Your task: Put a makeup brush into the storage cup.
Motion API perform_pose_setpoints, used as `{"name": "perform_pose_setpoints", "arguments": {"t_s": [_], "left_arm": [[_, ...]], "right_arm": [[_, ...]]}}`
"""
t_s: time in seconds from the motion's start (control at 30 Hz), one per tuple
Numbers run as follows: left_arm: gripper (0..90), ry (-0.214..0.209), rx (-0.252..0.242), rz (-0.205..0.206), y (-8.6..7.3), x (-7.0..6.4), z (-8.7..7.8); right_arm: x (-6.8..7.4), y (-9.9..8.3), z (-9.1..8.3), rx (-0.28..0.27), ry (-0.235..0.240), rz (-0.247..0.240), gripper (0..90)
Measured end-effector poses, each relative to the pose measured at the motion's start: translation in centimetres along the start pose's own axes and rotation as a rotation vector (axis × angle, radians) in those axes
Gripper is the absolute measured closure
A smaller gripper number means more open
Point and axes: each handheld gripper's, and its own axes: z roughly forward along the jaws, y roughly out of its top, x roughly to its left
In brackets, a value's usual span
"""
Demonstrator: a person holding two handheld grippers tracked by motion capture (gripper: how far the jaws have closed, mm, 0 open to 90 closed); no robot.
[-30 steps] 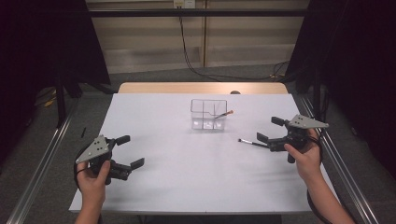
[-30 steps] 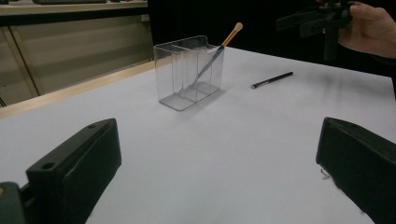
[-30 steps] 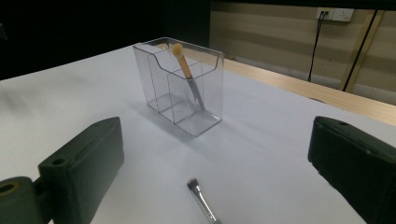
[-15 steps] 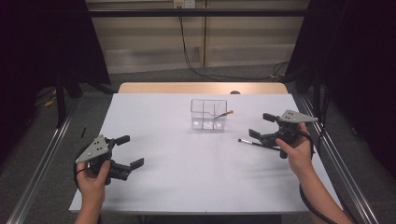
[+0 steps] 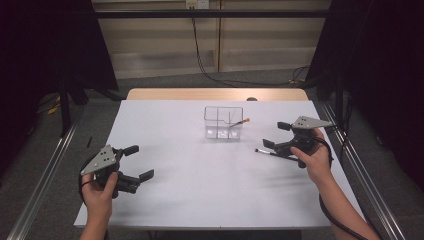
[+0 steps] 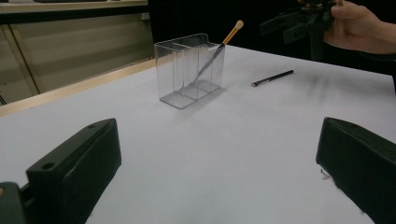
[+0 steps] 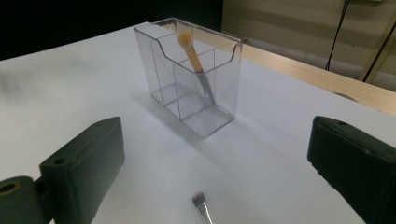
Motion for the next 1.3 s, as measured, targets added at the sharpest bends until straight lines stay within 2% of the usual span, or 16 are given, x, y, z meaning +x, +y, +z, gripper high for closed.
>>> {"name": "perform_pose_setpoints", "arguments": {"t_s": [0.33, 0.5, 0.6, 0.73, 0.93, 0.97, 1.07, 1.17, 1.27, 1.3], "left_arm": [[0.0, 0.003, 0.004, 0.01, 0.0, 0.0, 0.1], [0.0, 0.001, 0.004, 0.01, 0.0, 0.0, 0.1], [0.0, -0.003, -0.003, -0.006, -0.1, -0.1, 0.1], [0.0, -0.006, 0.004, 0.002, 0.0, -0.2, 0.1], [0.0, -0.005, 0.005, 0.004, -0.1, -0.1, 0.1], [0.0, 0.0, 0.009, 0.015, -0.1, -0.1, 0.1], [0.0, -0.002, 0.01, 0.011, -0.2, -0.1, 0.0], [0.0, 0.0, 0.006, -0.001, -0.2, -0.1, -0.1], [0.0, 0.002, 0.01, 0.011, -0.1, 0.0, -0.1], [0.0, 0.0, 0.009, 0.001, -0.2, -0.1, 0.0]], "right_arm": [[-0.8, 0.4, 0.7, 0.127, 0.001, -0.013, 3.5], [-1.0, 0.6, 1.0, 0.203, 0.004, -0.044, 3.5], [-1.0, 0.6, 1.3, 0.247, 0.01, -0.053, 3.5], [-1.1, 0.4, 1.7, 0.292, 0.018, -0.065, 3.5], [-1.1, 0.4, 2.3, 0.39, 0.033, -0.089, 3.5], [-1.1, 0.4, 2.3, 0.397, 0.041, -0.091, 3.4], [-1.1, 0.4, 2.5, 0.433, 0.05, -0.094, 3.4], [-1.4, 0.4, 2.7, 0.49, 0.041, -0.102, 4.2], [-1.5, 0.4, 2.8, 0.526, 0.038, -0.125, 4.6], [-1.6, 0.4, 2.8, 0.539, 0.042, -0.126, 4.7]]}}
